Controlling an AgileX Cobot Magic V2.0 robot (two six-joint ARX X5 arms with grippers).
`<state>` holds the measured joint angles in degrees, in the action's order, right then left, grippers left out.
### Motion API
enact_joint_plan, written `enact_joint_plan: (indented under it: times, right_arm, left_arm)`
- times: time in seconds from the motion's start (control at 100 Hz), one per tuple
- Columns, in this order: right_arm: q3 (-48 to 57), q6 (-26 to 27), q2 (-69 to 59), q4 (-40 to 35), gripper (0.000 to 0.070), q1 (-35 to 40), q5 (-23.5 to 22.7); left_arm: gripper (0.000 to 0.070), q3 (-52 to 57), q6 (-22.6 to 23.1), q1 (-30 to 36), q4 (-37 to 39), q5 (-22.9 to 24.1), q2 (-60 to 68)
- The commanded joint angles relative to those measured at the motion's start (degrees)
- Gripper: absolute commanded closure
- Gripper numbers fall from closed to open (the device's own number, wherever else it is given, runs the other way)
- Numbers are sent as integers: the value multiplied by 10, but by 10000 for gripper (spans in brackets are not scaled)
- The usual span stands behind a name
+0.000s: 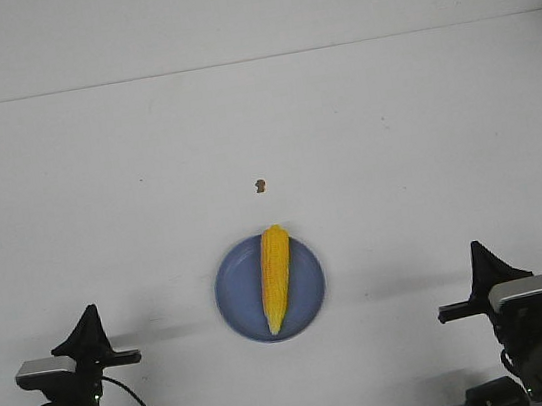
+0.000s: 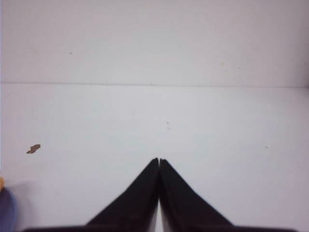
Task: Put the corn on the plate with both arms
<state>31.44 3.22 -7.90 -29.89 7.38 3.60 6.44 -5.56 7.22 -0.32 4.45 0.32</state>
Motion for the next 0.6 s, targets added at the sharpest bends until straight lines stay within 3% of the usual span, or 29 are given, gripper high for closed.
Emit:
enact_joint_plan:
  times: [0.0, 0.23, 0.59]
  right_arm:
    - [5, 3, 0, 7, 699, 0, 1]
    - [5, 3, 0, 7, 699, 0, 1]
    - [5, 3, 0, 7, 699, 0, 1]
  left_arm:
    - [688, -8, -5, -6, 12, 0, -2]
    - [688, -53, -16, -11, 80, 0, -2]
    - [688, -56, -16, -12, 77, 0, -2]
